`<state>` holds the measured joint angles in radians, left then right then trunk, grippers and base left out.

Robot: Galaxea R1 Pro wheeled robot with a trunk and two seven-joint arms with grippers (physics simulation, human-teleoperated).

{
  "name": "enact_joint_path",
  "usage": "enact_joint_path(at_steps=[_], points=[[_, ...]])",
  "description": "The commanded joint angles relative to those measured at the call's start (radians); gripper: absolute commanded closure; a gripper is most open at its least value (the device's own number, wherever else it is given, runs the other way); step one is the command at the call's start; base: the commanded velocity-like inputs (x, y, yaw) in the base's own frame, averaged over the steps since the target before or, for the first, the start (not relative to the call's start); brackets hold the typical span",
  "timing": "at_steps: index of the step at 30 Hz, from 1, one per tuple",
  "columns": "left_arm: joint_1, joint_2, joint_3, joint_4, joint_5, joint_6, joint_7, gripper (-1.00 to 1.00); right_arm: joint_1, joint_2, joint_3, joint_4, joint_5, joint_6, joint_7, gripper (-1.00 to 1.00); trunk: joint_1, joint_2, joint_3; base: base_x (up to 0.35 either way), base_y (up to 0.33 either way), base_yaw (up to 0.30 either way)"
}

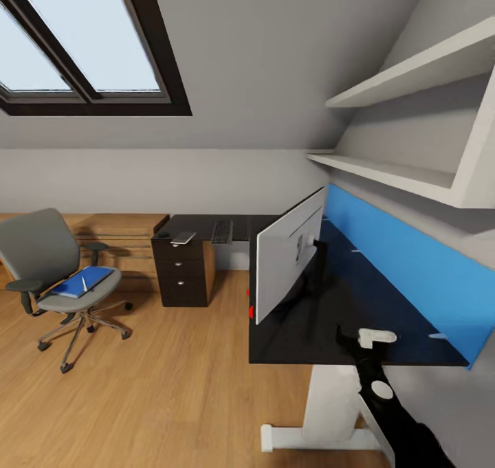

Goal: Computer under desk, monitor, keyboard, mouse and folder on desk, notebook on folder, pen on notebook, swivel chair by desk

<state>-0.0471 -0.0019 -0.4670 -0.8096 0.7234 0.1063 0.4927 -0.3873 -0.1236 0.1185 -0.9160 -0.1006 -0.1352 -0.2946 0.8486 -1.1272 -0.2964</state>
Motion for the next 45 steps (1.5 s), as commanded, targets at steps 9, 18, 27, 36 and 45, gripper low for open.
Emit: enact_joint_path(at_steps=[9,18,27,36,45], points=[[-0.001,0.0,-0.002,-0.009,0.001,0.001,0.007,-1.0,-0.256,-0.06,-0.14,0.485,-0.033,-0.055,0.372,-1.0,0.0,-0.001,-0.001,0.0,-0.028,0.0],[-0.001,0.0,-0.002,-0.009,0.001,0.001,0.007,-1.0,-0.283,-0.012,-0.142,0.568,-0.041,-0.132,0.308,-1.0,0.0,-0.001,-0.001,0.0,0.0,0.0],[-0.002,0.004,-0.002,-0.01,0.001,0.001,0.007,-1.0,-0.282,0.034,-0.14,0.474,-0.02,-0.207,0.247,-1.0,0.0,-0.001,-0.001,0.0,0.0,0.0],[-0.001,0.005,-0.001,-0.01,0.001,0.001,0.007,-1.0,-0.279,0.042,-0.14,0.466,0.076,-0.322,0.245,-1.0,0.0,-0.001,-0.001,0.0,0.0,0.0],[-0.001,0.004,-0.001,-0.01,0.001,0.0,0.007,-1.0,-0.277,0.042,-0.14,0.465,0.089,-0.334,0.25,-1.0,0.0,-0.001,-0.001,0.063,0.0,0.0]])
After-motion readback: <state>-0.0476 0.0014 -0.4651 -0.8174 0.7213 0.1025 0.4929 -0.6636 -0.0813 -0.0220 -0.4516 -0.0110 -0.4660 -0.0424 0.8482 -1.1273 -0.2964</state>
